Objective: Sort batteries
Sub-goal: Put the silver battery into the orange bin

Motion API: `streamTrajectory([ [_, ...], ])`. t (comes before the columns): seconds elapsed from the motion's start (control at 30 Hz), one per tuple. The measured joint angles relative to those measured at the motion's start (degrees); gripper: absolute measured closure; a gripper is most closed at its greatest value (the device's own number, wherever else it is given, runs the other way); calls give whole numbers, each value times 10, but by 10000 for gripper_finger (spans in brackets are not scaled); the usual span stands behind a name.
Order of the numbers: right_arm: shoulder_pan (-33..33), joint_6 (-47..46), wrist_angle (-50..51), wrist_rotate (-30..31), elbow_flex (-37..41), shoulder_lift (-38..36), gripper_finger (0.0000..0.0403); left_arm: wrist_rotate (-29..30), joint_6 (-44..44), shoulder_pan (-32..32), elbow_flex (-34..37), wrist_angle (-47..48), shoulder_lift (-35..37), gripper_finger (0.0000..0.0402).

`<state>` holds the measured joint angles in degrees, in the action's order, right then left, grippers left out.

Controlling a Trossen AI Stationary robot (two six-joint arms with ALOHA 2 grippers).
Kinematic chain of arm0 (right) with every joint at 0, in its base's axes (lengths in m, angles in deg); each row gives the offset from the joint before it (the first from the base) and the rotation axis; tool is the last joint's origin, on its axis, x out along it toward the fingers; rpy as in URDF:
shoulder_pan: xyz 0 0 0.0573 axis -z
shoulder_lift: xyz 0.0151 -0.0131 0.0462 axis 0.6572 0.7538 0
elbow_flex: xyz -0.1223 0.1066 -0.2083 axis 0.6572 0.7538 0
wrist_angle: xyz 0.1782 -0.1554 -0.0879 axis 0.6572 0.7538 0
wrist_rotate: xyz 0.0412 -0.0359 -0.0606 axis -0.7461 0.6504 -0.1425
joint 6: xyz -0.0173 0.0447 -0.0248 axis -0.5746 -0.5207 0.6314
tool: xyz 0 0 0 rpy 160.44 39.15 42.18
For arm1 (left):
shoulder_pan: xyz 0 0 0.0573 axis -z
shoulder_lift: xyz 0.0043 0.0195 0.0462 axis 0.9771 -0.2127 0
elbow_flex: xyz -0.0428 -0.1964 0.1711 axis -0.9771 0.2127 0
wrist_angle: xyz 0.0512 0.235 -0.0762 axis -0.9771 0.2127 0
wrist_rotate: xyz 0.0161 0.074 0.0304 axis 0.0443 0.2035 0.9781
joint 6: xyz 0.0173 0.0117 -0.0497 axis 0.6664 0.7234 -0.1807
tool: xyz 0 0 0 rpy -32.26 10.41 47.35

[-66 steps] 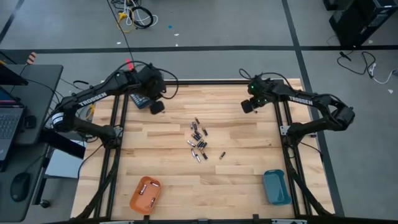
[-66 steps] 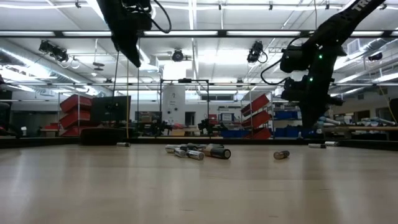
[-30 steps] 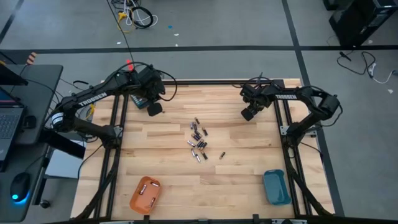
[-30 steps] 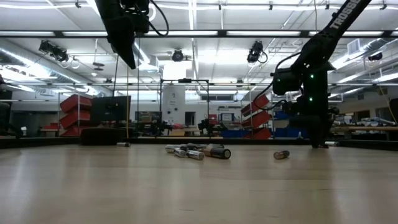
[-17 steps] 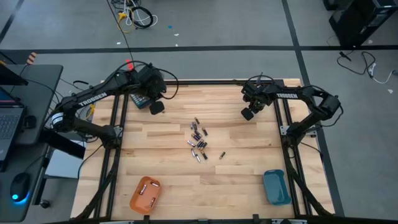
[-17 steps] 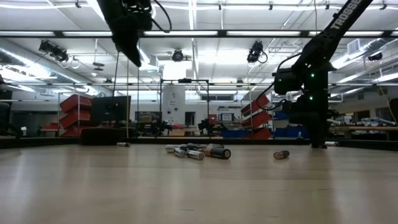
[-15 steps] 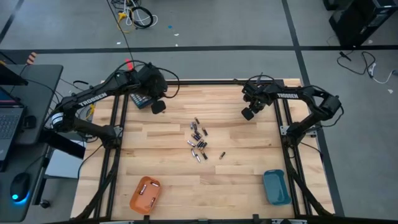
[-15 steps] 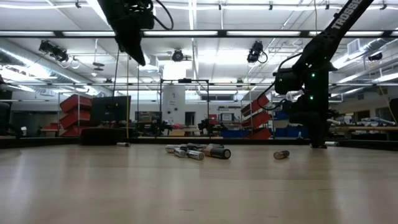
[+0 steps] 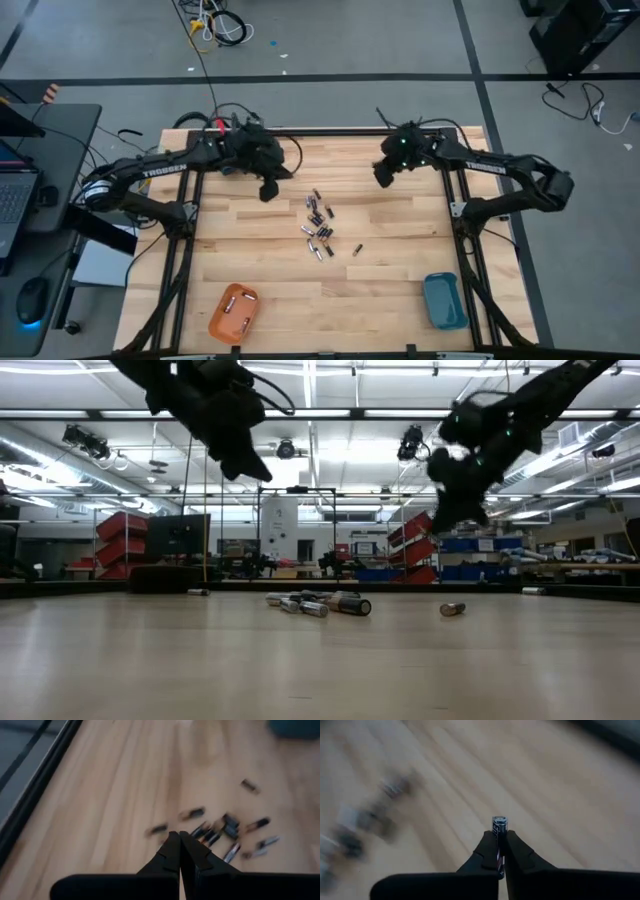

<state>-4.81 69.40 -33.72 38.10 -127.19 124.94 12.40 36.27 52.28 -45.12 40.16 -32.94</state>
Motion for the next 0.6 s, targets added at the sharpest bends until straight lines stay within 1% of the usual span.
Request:
streamTrajectory([
  [0.1, -49, -12, -169, -49, -1, -7, 403, -42, -9, 17, 44, -120, 0, 401],
  [0.2, -105, -11, -337, -87, -1, 10, 403, -77, -27, 30, 87, -254, 0, 401],
  [0.3, -155, -7, -503, -95, -1, 42, 403, -102, -59, 39, 126, -400, 0, 401],
  [0.37, -181, -8, -598, -98, -2, 71, 403, -108, -82, 48, 150, -493, -1, 401],
  [0.43, -198, -8, -670, -97, -2, 101, 403, -110, -101, 55, 172, -562, -2, 398],
  [0.5, -208, -17, -726, -96, -2, 127, 403, -109, -105, 60, 185, -608, -2, 389],
  [0.6, -214, -28, -788, -96, -11, 165, 403, -96, -102, 68, 194, -634, -2, 365],
])
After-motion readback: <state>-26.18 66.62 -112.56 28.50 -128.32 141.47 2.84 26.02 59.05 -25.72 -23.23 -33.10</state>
